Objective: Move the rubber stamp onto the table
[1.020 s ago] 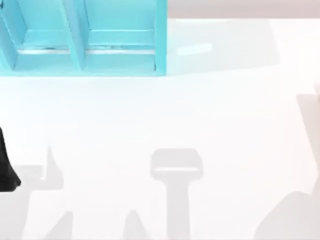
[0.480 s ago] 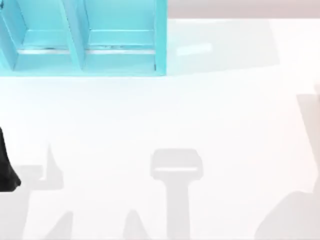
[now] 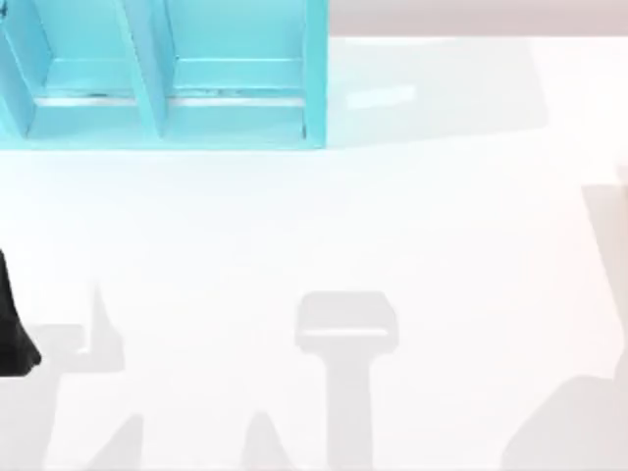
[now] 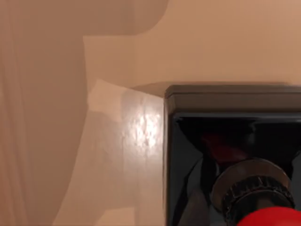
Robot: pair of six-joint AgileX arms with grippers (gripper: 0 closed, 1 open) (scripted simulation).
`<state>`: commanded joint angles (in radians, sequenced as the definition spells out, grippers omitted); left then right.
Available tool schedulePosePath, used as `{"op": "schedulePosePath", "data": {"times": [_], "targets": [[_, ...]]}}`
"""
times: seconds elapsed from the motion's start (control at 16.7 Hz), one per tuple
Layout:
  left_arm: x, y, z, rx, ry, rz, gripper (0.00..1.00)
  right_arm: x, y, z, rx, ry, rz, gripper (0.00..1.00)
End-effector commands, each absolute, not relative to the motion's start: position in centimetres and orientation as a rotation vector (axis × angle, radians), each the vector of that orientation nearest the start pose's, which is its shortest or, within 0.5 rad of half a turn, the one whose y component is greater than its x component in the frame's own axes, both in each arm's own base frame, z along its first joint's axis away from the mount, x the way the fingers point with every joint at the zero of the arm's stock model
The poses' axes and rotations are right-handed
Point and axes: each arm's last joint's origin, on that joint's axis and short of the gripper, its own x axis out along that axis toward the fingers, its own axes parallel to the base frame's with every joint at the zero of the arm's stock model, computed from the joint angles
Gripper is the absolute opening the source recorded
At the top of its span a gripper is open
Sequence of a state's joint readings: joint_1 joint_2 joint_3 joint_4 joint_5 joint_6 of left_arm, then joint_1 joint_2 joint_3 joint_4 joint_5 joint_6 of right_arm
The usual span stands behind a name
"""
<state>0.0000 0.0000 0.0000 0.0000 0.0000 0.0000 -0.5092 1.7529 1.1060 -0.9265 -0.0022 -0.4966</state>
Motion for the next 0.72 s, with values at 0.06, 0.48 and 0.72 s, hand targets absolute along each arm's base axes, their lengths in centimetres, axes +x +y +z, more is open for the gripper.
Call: {"op": "schedulePosePath", "data": {"times": [0.06,0.48,0.72], "targets": [[10.6,-0.1,16.0,0.000,0.000,0.000,1.00,26.7,-14.7,16.1,0.010,1.572,-0.005,0.00],[10.6,-0.1,16.0,0.000,0.000,0.000,1.00,26.8,-14.7,16.2,0.010,1.570,-0.007,0.00],[10.6,-0.1,16.0,0.000,0.000,0.000,1.00,28.4,-11.9,19.2,0.006,1.566,-0.006,0.00]]}}
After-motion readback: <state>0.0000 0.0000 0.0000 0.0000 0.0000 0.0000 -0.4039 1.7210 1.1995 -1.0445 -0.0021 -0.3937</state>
